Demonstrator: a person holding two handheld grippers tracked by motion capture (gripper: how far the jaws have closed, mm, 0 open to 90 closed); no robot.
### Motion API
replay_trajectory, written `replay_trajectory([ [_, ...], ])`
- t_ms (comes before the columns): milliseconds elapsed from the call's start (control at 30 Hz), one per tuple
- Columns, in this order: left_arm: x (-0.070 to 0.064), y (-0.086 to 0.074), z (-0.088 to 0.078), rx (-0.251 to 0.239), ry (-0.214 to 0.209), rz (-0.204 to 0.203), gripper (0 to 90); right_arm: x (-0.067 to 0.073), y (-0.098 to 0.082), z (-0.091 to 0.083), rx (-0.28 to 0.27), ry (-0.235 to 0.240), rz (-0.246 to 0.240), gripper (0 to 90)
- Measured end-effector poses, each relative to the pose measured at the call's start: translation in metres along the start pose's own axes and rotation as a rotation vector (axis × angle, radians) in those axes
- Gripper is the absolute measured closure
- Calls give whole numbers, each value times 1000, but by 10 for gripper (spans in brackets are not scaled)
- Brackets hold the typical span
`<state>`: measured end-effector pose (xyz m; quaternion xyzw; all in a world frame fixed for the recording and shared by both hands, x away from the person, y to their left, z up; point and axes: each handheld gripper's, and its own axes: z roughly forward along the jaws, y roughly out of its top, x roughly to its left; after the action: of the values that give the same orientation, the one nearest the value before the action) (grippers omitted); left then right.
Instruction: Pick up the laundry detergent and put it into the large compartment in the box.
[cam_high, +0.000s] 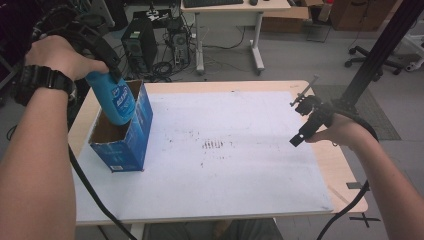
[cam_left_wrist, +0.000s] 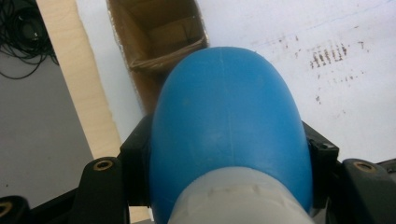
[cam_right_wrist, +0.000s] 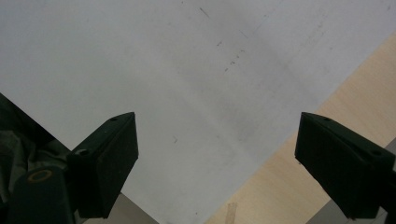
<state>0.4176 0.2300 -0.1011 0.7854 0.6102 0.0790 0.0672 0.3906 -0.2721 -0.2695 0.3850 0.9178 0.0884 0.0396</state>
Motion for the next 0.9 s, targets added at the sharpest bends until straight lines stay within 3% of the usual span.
replay_trajectory([
  [200,6,-2,3,5,-9,-7,378,0,1,1,0,1,1,132],
  [900,19,-8,7,11,21,-61,378,-1,-3,2,-4,5,10,132],
])
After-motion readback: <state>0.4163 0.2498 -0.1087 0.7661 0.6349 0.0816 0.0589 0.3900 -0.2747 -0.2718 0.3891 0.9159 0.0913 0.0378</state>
